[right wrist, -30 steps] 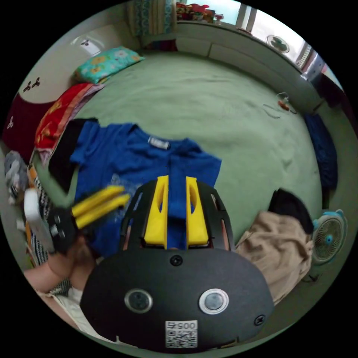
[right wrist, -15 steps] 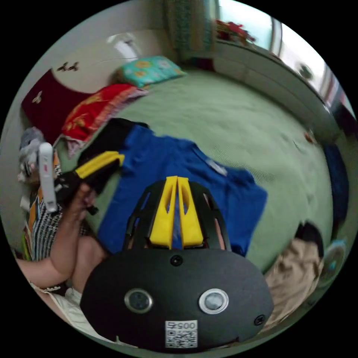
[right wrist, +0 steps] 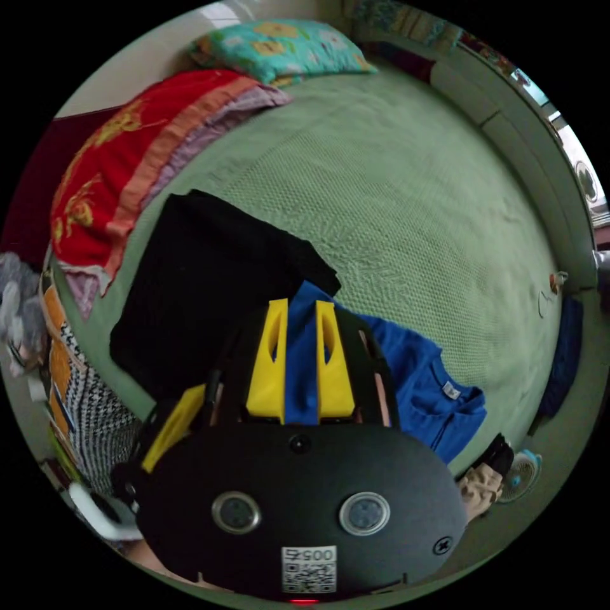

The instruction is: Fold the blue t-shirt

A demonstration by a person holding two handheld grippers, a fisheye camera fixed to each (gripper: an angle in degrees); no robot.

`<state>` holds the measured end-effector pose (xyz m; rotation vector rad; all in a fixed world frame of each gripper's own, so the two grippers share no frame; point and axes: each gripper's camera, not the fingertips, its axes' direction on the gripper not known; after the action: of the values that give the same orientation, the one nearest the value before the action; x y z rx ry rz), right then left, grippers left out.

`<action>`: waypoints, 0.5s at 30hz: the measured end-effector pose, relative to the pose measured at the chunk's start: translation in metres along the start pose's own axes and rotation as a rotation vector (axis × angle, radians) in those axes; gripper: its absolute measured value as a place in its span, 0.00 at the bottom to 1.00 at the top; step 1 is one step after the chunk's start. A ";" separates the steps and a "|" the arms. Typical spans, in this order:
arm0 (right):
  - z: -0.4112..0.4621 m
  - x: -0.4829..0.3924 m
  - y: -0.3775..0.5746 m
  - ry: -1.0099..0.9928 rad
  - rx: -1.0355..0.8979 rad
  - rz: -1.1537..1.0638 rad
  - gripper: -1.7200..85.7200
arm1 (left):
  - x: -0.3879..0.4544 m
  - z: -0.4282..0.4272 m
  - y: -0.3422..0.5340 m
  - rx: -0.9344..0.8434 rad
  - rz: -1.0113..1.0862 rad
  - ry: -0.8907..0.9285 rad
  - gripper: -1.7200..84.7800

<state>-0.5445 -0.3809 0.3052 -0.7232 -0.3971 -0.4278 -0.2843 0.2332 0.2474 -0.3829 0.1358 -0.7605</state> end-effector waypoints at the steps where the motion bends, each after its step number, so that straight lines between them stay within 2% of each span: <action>1: 0.001 -0.002 -0.003 0.008 -0.006 0.005 0.05 | -0.006 0.002 -0.003 -0.021 0.002 0.004 0.14; 6: -0.010 -0.017 -0.011 0.037 0.032 0.025 0.01 | -0.033 0.008 -0.012 -0.082 -0.085 0.008 0.08; 10: -0.033 -0.018 0.000 0.028 0.091 0.012 0.01 | -0.054 -0.006 -0.013 -0.027 -0.121 0.078 0.04; 15: -0.069 -0.001 0.035 -0.002 0.176 -0.007 0.00 | -0.061 -0.030 -0.003 0.088 -0.026 0.145 0.03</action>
<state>-0.5145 -0.4056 0.2386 -0.5509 -0.4335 -0.3937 -0.3383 0.2648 0.2196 -0.2463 0.2329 -0.8166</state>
